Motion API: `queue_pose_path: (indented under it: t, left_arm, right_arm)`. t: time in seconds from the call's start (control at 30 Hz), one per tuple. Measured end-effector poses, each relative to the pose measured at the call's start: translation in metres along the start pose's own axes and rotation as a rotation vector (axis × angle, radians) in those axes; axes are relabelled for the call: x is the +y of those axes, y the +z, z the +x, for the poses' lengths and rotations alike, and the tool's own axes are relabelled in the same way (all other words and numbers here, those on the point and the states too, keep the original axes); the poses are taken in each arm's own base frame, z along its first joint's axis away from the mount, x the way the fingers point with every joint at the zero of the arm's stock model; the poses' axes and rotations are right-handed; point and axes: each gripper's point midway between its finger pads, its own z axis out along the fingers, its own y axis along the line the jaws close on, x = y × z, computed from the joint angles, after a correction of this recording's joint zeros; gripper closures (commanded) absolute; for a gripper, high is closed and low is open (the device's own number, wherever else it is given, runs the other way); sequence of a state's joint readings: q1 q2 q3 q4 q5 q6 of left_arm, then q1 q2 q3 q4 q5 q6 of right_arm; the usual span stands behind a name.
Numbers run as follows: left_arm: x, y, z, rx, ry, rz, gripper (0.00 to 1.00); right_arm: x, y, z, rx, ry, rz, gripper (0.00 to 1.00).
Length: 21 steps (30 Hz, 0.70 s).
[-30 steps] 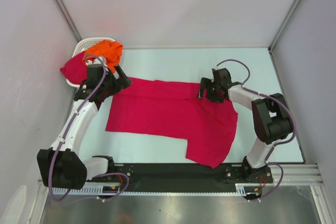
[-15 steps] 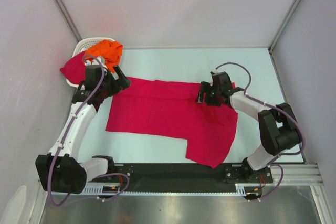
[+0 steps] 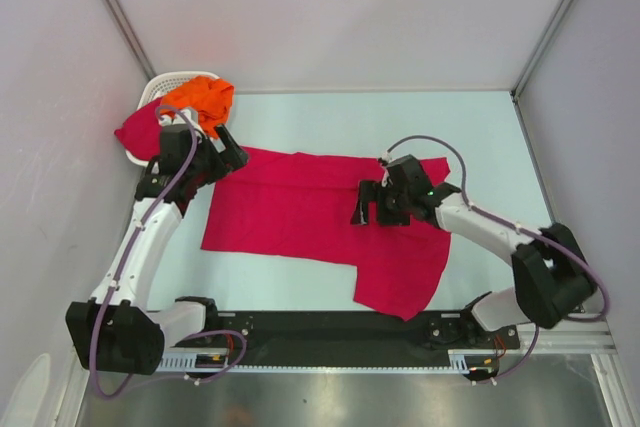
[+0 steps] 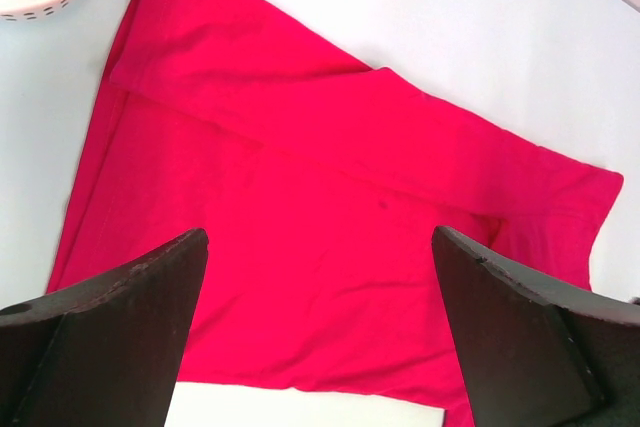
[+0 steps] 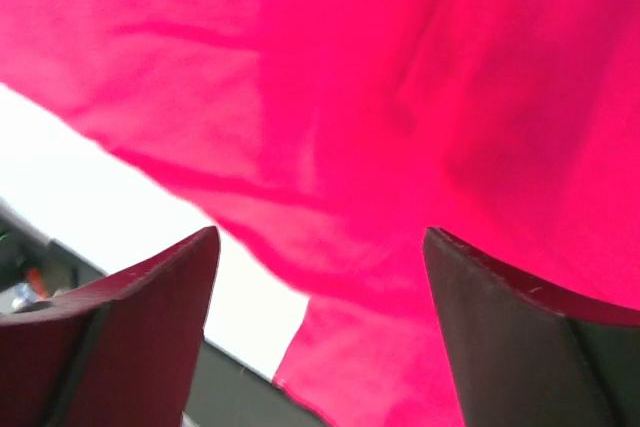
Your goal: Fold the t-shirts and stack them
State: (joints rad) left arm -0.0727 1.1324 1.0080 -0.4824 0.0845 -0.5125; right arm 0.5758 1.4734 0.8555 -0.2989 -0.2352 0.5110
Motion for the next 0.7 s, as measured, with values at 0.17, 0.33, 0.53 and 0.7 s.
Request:
queue_pose_path:
  t: [0.17, 0.33, 0.53, 0.7]
  left_arm:
    - [-0.001, -0.001, 0.0, -0.001, 0.01, 0.005, 0.0]
    - [-0.002, 0.0, 0.004, 0.007, 0.015, 0.005, 0.0]
    - [0.01, -0.004, 0.014, 0.043, -0.04, -0.052, 0.02]
    - [0.001, -0.002, 0.017, 0.048, -0.094, -0.001, 0.04]
  right_arm:
    - [0.011, -0.048, -0.049, -0.171, 0.016, -0.026, 0.0]
    - [-0.037, -0.061, -0.09, -0.295, 0.182, 0.086, 0.0]
    - [-0.079, -0.09, -0.097, -0.362, 0.275, 0.262, 0.0]
    - [-0.086, -0.157, -0.145, -0.634, 0.331, 0.229, 0.0]
